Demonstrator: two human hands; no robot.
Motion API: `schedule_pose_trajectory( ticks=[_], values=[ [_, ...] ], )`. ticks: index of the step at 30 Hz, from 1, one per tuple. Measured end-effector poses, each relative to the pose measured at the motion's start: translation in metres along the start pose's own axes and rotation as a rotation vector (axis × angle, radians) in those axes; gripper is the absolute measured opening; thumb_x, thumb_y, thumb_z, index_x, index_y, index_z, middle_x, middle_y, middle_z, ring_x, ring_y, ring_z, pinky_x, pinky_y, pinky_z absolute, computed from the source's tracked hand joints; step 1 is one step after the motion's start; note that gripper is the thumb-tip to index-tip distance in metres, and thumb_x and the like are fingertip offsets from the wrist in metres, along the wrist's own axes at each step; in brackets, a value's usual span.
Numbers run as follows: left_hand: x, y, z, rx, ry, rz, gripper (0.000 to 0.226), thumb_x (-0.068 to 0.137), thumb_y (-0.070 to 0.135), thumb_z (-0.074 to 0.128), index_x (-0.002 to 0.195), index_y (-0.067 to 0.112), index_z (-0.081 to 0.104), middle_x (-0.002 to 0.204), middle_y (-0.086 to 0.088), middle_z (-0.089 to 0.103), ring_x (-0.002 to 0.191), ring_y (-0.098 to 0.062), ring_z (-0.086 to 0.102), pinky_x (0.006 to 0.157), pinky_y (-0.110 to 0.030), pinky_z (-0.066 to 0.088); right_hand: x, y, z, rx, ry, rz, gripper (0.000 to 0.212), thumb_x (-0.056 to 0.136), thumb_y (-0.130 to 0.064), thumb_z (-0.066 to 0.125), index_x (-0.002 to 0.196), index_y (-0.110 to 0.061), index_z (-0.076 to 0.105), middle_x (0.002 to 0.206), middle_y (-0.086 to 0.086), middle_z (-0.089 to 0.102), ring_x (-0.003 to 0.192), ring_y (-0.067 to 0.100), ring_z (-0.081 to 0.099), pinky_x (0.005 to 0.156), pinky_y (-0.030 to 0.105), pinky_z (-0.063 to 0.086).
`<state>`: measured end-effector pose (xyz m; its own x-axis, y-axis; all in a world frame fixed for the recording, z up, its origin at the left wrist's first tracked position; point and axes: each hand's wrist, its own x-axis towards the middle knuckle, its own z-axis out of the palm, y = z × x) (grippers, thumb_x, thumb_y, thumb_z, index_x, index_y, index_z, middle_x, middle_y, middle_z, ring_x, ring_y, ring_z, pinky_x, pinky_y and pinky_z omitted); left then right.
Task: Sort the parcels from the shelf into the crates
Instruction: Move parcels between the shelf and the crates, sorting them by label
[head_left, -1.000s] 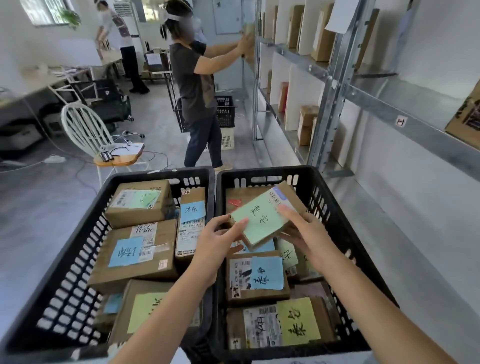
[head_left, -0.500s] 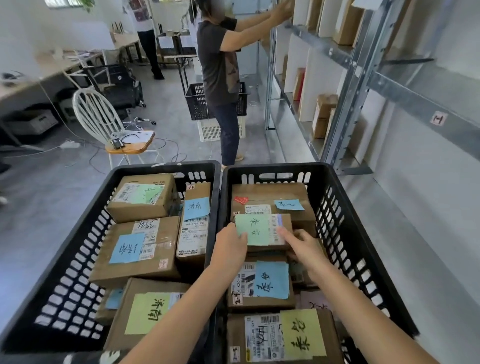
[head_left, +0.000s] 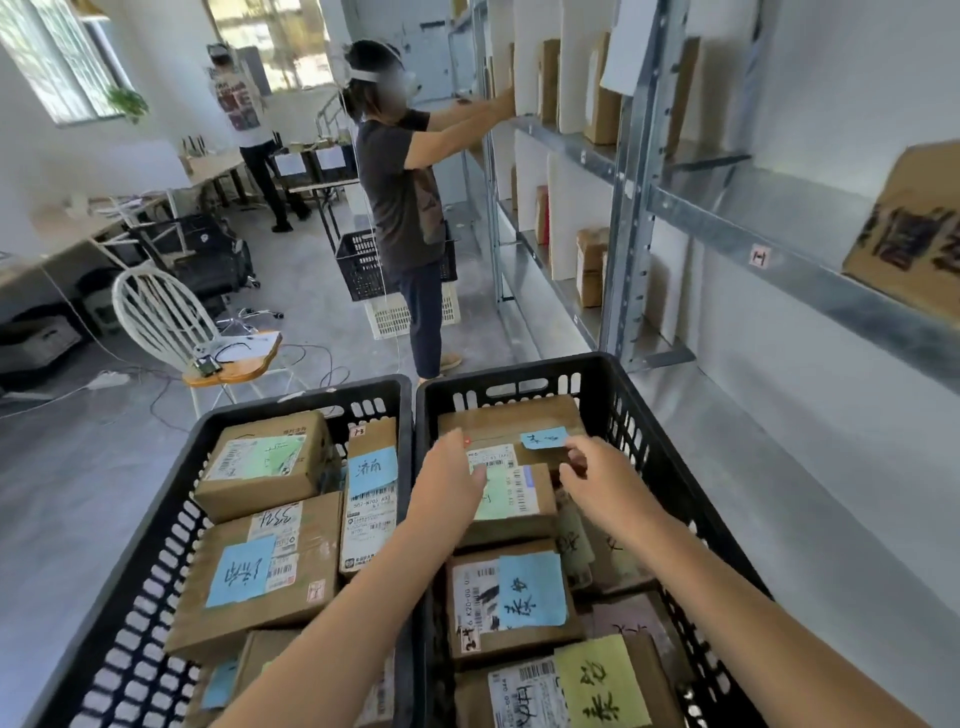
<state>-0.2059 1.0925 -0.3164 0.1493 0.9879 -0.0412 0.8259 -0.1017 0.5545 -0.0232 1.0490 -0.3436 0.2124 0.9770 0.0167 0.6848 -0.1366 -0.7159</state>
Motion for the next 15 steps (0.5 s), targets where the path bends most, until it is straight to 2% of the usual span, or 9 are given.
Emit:
schedule_pose_trajectory(
  ticks=[2,4,7,10,13,15],
  values=[
    [0.004,0.023,-0.009,-0.064,0.032,0.089,0.056,0.099,0.02,0.054,0.15,0.01,0.034,0.149,-0.009,0.045,0.135,-0.024,0.044,0.11,-0.037,0.039,-0.004,-0.01,-0.028,-0.022,0.088,-0.066,0.038,0.098,-0.019,0.056,0.136,-0.015,0.053,0.128,0.002,0.059,0.114,0.013,0.057,0.085,0.018,0.045],
    [0.008,0.051,-0.015,-0.102,0.037,0.21,0.057,0.099,0.021,0.054,0.151,0.009,0.034,0.153,-0.008,0.042,0.14,-0.02,0.039,0.115,-0.031,0.032,-0.01,-0.019,-0.059,-0.06,0.183,-0.113,0.036,0.098,-0.019,0.056,0.133,-0.014,0.055,0.128,0.002,0.059,0.117,0.014,0.055,0.09,0.02,0.045],
    [0.007,0.101,-0.019,-0.143,0.054,0.428,0.051,0.099,0.023,0.056,0.146,0.011,0.041,0.146,-0.004,0.048,0.133,-0.012,0.044,0.107,-0.022,0.031,-0.027,-0.032,-0.111,-0.095,0.325,-0.135,0.033,0.097,-0.019,0.057,0.131,-0.015,0.057,0.127,0.001,0.058,0.113,0.011,0.054,0.093,0.019,0.04],
    [-0.003,0.151,-0.021,-0.231,0.046,0.642,0.045,0.1,0.025,0.056,0.142,0.016,0.046,0.139,0.0,0.053,0.117,0.006,0.052,0.096,-0.007,0.034,-0.05,-0.04,-0.162,-0.134,0.43,-0.128,0.032,0.096,-0.016,0.058,0.128,-0.011,0.059,0.126,0.005,0.06,0.118,0.018,0.056,0.098,0.024,0.042],
    [-0.016,0.199,-0.02,-0.283,0.063,0.784,0.044,0.1,0.024,0.055,0.142,0.015,0.047,0.139,-0.004,0.054,0.126,-0.018,0.051,0.097,-0.017,0.032,-0.079,-0.043,-0.207,-0.178,0.561,-0.109,0.031,0.096,-0.014,0.057,0.126,-0.011,0.061,0.127,0.005,0.061,0.118,0.018,0.055,0.099,0.026,0.041],
    [-0.031,0.229,-0.02,-0.321,0.097,0.898,0.043,0.099,0.021,0.055,0.141,0.015,0.049,0.136,-0.004,0.056,0.125,-0.017,0.051,0.096,-0.017,0.032,-0.1,-0.044,-0.23,-0.203,0.639,-0.092,0.03,0.096,-0.013,0.056,0.125,-0.011,0.061,0.124,0.004,0.06,0.115,0.016,0.056,0.097,0.025,0.042]
  ],
)
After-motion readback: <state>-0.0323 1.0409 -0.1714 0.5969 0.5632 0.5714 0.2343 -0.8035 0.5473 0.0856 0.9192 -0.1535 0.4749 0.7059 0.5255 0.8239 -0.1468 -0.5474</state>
